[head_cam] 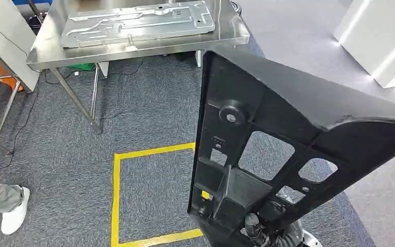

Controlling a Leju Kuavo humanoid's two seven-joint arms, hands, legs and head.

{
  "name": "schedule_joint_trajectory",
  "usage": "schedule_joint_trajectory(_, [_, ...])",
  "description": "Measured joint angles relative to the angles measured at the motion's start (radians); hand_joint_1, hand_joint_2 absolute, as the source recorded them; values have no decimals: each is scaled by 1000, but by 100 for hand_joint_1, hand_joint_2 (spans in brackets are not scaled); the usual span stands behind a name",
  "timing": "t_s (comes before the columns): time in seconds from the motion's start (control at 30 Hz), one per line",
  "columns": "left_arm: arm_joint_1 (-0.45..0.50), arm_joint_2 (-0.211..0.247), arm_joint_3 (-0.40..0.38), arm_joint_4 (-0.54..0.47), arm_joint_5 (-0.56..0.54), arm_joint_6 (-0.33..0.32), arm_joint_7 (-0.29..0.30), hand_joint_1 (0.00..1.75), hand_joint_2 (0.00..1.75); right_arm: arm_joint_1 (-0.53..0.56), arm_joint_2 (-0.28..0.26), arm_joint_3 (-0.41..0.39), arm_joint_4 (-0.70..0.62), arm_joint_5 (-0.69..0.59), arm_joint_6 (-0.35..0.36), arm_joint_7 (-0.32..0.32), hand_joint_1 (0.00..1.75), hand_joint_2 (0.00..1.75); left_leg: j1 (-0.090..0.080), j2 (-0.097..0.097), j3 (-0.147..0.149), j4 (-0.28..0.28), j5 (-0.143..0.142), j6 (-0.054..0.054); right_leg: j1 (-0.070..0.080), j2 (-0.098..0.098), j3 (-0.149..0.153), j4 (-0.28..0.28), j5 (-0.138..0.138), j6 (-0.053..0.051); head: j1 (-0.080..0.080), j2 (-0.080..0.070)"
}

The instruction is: Take the parts from the cabinet and place them on the table.

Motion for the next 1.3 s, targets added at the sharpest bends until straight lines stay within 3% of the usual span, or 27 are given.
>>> schedule_joint_trajectory(0.03, [3, 0, 0, 0, 0, 0, 0, 0, 0, 1, 0, 0, 0, 2, -2, 2, 175, 175, 0, 0, -21, 14, 17, 1, 1, 2, 6, 0, -5, 0, 0, 0])
schedule_joint_trajectory(0.07, [4, 0, 0, 0, 0, 0, 0, 0, 0, 2, 0, 0, 0, 13, -8, 6, 175, 175, -1, 0, -17, -25, 63, 5, 3, 2, 14, 0, -11, 1, 0, 0])
schedule_joint_trajectory(0.13, [3, 0, 0, 0, -1, 0, -2, 0, 0, 3, -2, 0, 0, 46, -23, 8, 175, 175, -3, 7, 45, -194, 178, 17, 5, -5, 36, 1, -26, 3, 0, 0])
schedule_joint_trajectory(0.17, [2, 1, 1, 0, -1, 0, -2, 0, 0, 3, -7, 0, 0, 63, -32, 7, 175, 175, -8, 33, 77, -281, 222, 27, 6, -8, 43, 1, -34, 8, 0, 0])
schedule_joint_trajectory(0.2, [-3, 1, 1, 0, -1, -2, -3, 0, 0, 5, -13, -1, 2, 75, -37, 7, 175, 175, -20, 49, 83, -303, 205, 32, 14, -12, 49, 6, -45, 18, 0, 0])
schedule_joint_trajectory(0.33, [-2, 0, 1, 0, -2, -4, -8, 0, 0, 4, -33, -3, 4, 93, -48, 9, 175, 175, -15, 11, 86, -308, 205, 51, 13, -38, 61, -2, -58, 39, 0, 0])
schedule_joint_trajectory(0.37, [0, 0, 2, 0, -4, -4, -9, 0, 0, 4, -38, -4, 4, 94, -51, 11, 175, 175, -11, 4, 93, -312, 207, 56, 8, -30, 63, 11, -66, 46, 1, 0])
schedule_joint_trajectory(0.4, [-2, 0, 2, 0, -5, -5, -10, 0, 0, 3, -44, -5, 4, 96, -52, 12, 175, 175, -10, -2, 96, -311, 203, 63, 6, -18, 40, 61, -93, 52, 0, 0])
schedule_joint_trajectory(0.47, [-3, 0, 2, 0, -7, -5, -15, 0, 0, 2, -51, -5, 8, 97, -53, 27, 175, 175, -11, -15, 99, -311, 198, 69, 2, -12, -62, 236, -166, 60, 0, 0])
schedule_joint_trajectory(0.5, [-2, 0, 2, 0, -7, -5, -16, 0, 0, 2, -51, -5, 11, 95, -55, 31, 175, 175, -11, -22, 102, -311, 194, 69, 1, -12, -110, 305, -179, 63, 1, 0])
schedule_joint_trajectory(0.53, [-1, 0, 2, 0, -7, -5, -17, 0, 0, 1, -51, -4, 15, 88, -58, 33, 175, 175, -11, -28, 106, -311, 189, 69, -1, -12, -143, 337, -169, 63, 1, 0])
schedule_joint_trajectory(0.57, [-1, 0, 2, 0, -7, -5, -18, 0, 0, 1, -51, -3, 16, 77, -61, 33, 175, 175, -11, -33, 115, -311, 183, 69, -2, -11, -148, 315, -131, 61, 1, 0])
schedule_joint_trajectory(0.67, [2, -2, 2, 0, -8, -5, -19, 0, 0, -7, -51, -2, 16, 61, -68, 32, 175, 175, -13, -46, 154, -313, 157, 62, 6, -4, -70, 70, 49, 37, 1, 0])
schedule_joint_trajectory(0.73, [-2, -8, 3, 1, -8, -6, -19, 0, 0, -13, -50, -1, 14, 57, -69, 33, 175, 175, -11, -50, 151, -315, 151, 49, 17, 1, -55, 38, 33, 18, 3, 0])
schedule_joint_trajectory(0.8, [-2, -8, 3, 1, -9, -6, -19, 0, 0, -19, -50, 0, 13, 55, -70, 34, 175, 175, -8, -46, 152, -329, 149, 37, 19, 4, -51, 27, 20, 11, 3, 0])
schedule_joint_trajectory(0.83, [-3, -8, 3, 1, -9, -6, -20, 0, 0, -19, -50, 0, 13, 54, -70, 35, 175, 175, -14, -45, 164, -340, 148, 31, 15, 5, -41, 12, 20, 10, 3, 0])
schedule_joint_trajectory(0.87, [-3, -6, 3, 1, -10, -6, -20, 0, 0, -18, -49, 1, 12, 54, -70, 35, 175, 175, -12, -36, 174, -334, 140, 28, 1, 1, -20, -9, 24, 10, 3, 0])
schedule_joint_trajectory(0.9, [-5, -6, 3, 1, -10, -6, -21, 0, 0, -20, -50, 2, 11, 54, -70, 36, 175, 175, -16, -25, 160, -298, 123, 26, 1, -1, -6, -19, 20, 3, 2, 0])
schedule_joint_trajectory(1.0, [-6, -7, 3, 1, -10, -6, -21, 0, 0, -22, -48, 3, 11, 52, -71, 37, 175, 175, -10, -18, 13, -54, 27, 14, 3, -9, 8, -16, 2, -3, 2, 0])
schedule_joint_trajectory(1.03, [-2, -6, 3, 1, -10, -6, -21, 0, 0, -22, -48, 3, 11, 52, -71, 37, 175, 175, -9, -16, -25, -5, 28, 10, 3, -9, 13, -12, -6, -3, 2, 0])
schedule_joint_trajectory(1.07, [1, -6, 3, 1, -10, -6, -21, 0, 0, -21, -48, 4, 11, 52, -71, 38, 175, 175, -8, -15, -36, -14, 61, 7, 3, -9, 21, -9, -15, -1, 2, 0])
schedule_joint_trajectory(1.1, [1, -6, 3, 1, -10, -5, -21, 0, 0, -21, -48, 5, 11, 51, -71, 38, 175, 175, -6, -14, -23, -65, 113, 6, 2, -8, 32, -5, -25, 1, 1, 0])
schedule_joint_trajectory(1.17, [1, -5, 3, 1, -11, -5, -22, 0, 0, -22, -48, 5, 11, 50, -71, 38, 175, 175, -4, -10, 43, -243, 231, 10, 1, -9, 59, -1, -48, 10, 1, 0])
schedule_joint_trajectory(1.23, [-1, -5, 5, 1, -11, -6, -22, 0, 0, -24, -48, 5, 11, 47, -71, 37, 175, 175, -13, -7, 71, -297, 213, 26, 6, -8, 63, 5, -64, 26, 2, 0])
schedule_joint_trajectory(1.3, [0, -5, 5, 1, -13, -6, -23, 0, 0, -22, -48, 5, 11, 47, -72, 37, 175, 175, -12, -10, 68, -297, 207, 40, 7, -9, 70, 5, -61, 37, 2, 0])
